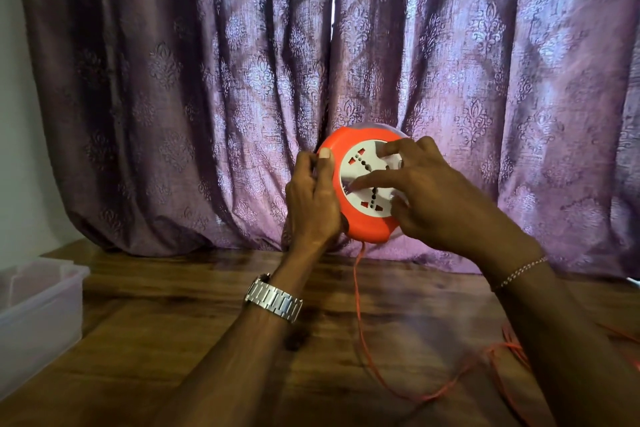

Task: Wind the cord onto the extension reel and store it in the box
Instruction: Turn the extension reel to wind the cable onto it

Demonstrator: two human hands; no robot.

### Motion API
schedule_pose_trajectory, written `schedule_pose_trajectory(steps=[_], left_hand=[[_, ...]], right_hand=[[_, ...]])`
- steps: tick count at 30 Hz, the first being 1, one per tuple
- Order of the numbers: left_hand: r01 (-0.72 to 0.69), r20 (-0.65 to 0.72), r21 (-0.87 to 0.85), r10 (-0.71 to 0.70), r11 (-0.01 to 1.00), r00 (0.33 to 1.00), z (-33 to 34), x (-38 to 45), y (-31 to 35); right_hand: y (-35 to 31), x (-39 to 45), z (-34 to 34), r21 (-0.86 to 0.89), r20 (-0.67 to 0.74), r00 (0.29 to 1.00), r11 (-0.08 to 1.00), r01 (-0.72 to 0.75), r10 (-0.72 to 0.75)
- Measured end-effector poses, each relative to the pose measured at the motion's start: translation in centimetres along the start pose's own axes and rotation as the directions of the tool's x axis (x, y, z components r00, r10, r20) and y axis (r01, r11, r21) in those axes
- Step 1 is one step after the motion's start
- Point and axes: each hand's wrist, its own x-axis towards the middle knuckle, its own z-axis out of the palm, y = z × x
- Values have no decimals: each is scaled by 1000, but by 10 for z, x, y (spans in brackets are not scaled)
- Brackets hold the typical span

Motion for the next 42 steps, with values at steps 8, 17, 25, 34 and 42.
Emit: schedule_pose_trajectory(steps=[8,17,25,34,42], left_hand=[[-32,23,1,32,1000,999,2,0,0],[-51,0,37,51,998,999,2,0,1],[-51,-4,47,51,998,999,1,0,2],[-39,-18,30,40,999,999,-1,-1,6],[-64,-10,39,64,997,998,-1,-3,5]], right_hand=[[1,-1,3,-104,-104,994,994,-43,32],[-4,2,15,86,-358,886,956,-281,293],[-2,4,14,112,-366,905,976,-186,215],[0,2,3,-57,-35,999,998,-8,6],[-8,-3,1,-44,-135,989,997,-71,64]])
